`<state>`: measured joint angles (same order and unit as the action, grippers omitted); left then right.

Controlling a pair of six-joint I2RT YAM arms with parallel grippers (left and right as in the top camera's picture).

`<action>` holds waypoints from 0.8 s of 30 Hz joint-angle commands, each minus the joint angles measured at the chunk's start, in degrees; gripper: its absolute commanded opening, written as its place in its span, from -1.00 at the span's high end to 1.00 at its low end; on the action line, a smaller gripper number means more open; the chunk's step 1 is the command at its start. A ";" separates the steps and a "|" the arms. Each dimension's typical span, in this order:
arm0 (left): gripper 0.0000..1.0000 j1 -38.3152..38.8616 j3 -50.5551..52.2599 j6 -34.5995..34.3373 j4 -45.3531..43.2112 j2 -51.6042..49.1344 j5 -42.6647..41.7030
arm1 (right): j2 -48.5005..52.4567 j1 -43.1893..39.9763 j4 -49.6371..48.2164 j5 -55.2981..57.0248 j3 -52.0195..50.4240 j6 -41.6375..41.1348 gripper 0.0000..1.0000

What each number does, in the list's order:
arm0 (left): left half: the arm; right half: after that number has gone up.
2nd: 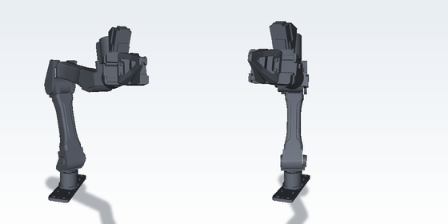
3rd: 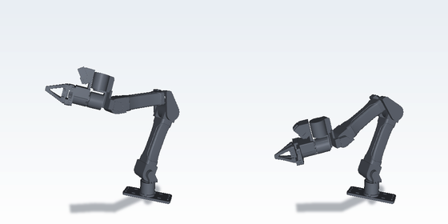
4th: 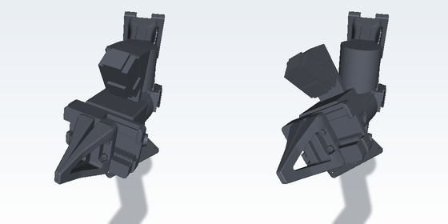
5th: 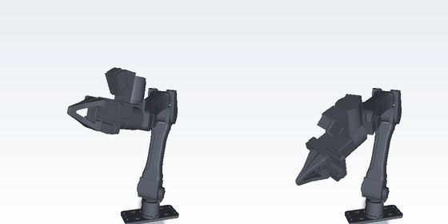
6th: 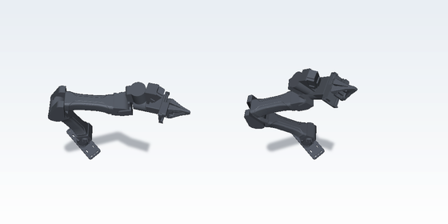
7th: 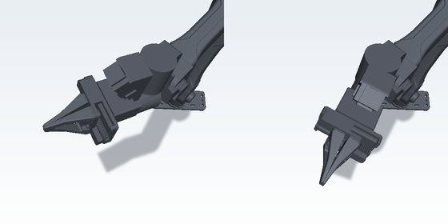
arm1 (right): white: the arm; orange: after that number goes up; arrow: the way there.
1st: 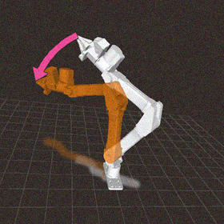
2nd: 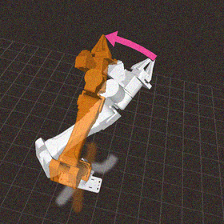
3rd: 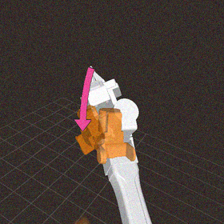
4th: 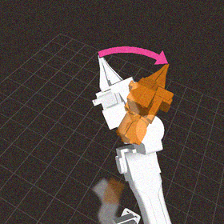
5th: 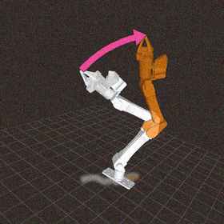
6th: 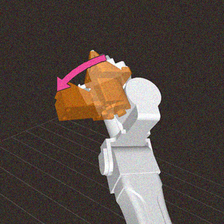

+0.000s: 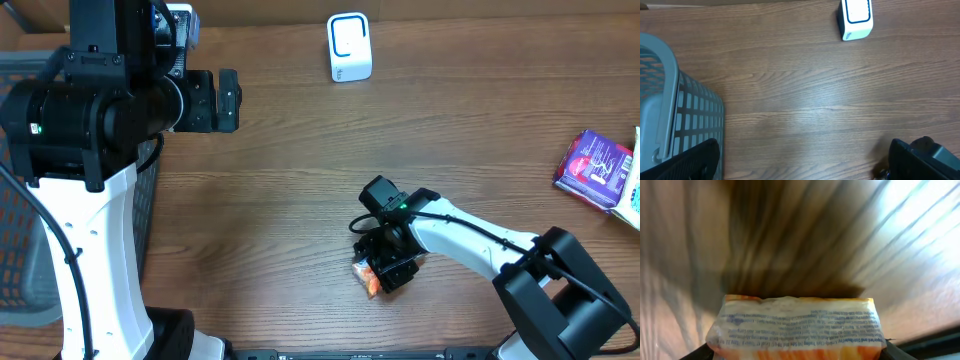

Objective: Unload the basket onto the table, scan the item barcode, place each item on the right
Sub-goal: 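Lift the orange box and carry it toward the scanner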

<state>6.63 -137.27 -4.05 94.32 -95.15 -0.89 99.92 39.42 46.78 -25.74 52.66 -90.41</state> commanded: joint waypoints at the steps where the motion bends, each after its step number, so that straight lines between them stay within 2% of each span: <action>1: -1.00 -0.28 -0.76 1.29 -0.11 -0.22 -0.20 | 0.33 -0.94 -0.04 -11.10 4.31 7.02 -0.29; 7: -1.00 -0.26 -0.76 1.07 -0.04 -0.22 -0.59 | 0.33 -5.68 -2.16 -27.36 6.88 13.86 -0.28; 14: -1.00 -0.26 -0.76 1.07 -0.04 -0.22 -0.59 | 0.33 -12.37 -18.69 -49.46 6.91 13.73 -0.29; 24: -1.00 -0.24 -0.76 1.07 -0.04 -0.22 -0.57 | 0.33 -18.21 -24.98 -60.52 6.95 13.73 -0.30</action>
<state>6.63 -137.27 -4.08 94.35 -95.15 -0.91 100.03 21.89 22.92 -79.35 58.54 -77.23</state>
